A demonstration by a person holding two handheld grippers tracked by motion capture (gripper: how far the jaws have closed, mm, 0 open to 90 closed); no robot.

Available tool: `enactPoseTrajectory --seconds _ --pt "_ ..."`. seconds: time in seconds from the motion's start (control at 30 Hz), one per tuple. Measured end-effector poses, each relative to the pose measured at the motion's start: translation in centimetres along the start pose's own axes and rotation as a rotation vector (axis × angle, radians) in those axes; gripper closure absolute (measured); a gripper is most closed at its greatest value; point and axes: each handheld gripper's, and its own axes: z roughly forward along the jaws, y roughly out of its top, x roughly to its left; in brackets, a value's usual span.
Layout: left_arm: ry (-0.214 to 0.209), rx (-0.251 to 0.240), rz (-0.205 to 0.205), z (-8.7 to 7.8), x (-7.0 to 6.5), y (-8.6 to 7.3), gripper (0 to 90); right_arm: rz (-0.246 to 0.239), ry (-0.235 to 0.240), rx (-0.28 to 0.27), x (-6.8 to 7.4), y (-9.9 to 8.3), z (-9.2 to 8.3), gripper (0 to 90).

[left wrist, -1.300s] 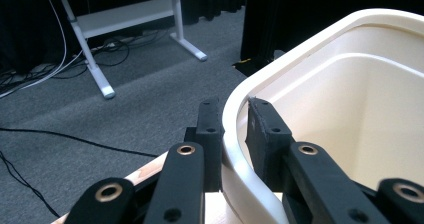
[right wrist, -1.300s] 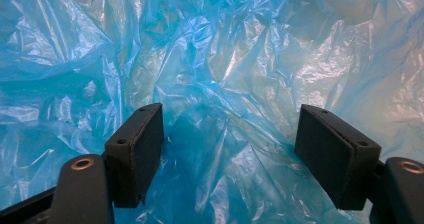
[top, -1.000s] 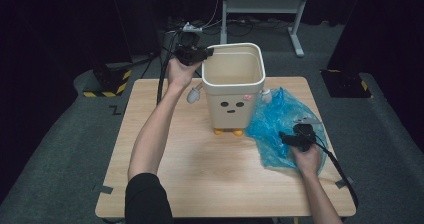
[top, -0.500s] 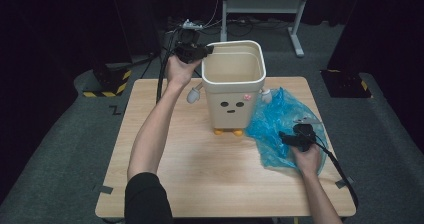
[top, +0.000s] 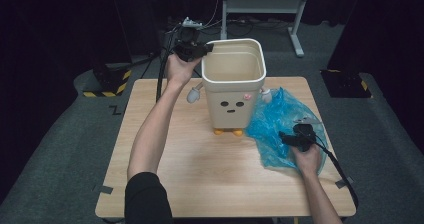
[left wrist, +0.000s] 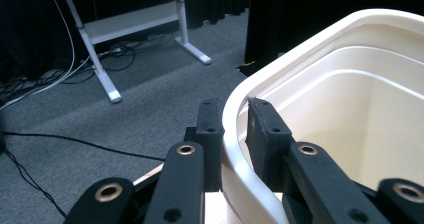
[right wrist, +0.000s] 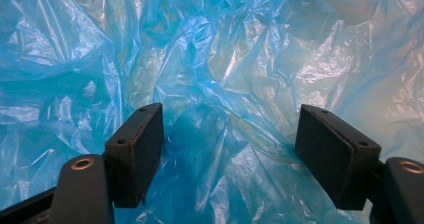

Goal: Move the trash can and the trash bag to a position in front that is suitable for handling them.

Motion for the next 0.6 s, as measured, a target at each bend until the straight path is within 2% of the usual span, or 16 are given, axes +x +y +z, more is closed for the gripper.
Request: enactPoseTrajectory --seconds 0.6 --pt "0.006 -0.013 0.009 -0.29 -0.08 0.19 76.5 -0.001 0.001 0.001 0.00 0.00 0.00 27.5"
